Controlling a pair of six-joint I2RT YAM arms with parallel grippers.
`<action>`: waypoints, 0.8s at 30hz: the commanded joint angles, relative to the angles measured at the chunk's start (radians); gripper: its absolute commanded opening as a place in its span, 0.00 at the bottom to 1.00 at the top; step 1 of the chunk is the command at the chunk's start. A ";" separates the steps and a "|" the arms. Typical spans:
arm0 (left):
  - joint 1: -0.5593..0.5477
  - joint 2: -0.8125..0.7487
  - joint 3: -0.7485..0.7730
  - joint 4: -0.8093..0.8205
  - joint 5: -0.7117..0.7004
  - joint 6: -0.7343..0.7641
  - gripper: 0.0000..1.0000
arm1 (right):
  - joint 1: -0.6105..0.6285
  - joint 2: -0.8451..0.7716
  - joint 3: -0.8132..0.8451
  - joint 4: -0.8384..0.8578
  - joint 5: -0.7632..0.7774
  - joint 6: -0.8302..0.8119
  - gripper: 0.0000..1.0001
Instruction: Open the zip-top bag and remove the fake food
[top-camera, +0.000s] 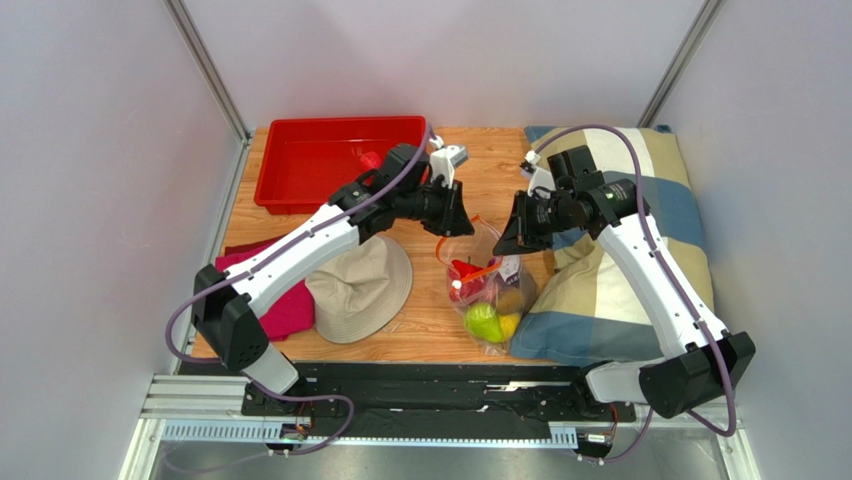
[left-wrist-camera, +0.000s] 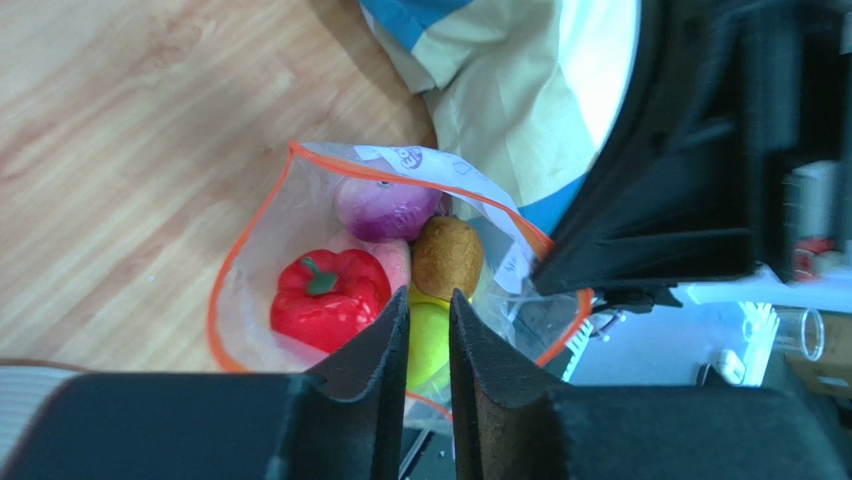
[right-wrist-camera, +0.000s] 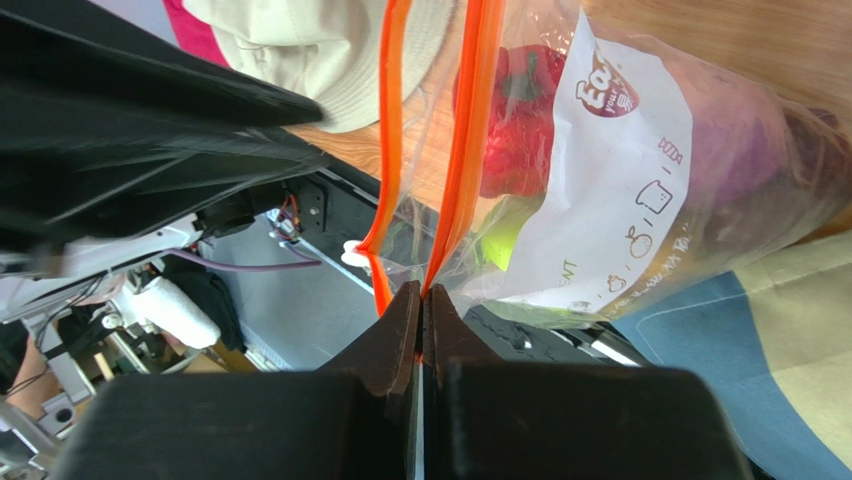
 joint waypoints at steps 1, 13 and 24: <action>-0.011 0.068 -0.016 0.058 -0.010 0.005 0.13 | 0.021 0.025 0.080 0.083 -0.078 0.045 0.00; -0.021 0.044 -0.070 -0.028 -0.169 0.045 0.42 | 0.082 0.093 0.096 0.178 -0.141 0.127 0.00; -0.034 0.142 -0.010 -0.089 -0.291 0.039 0.54 | 0.032 0.048 -0.040 0.181 -0.139 0.128 0.00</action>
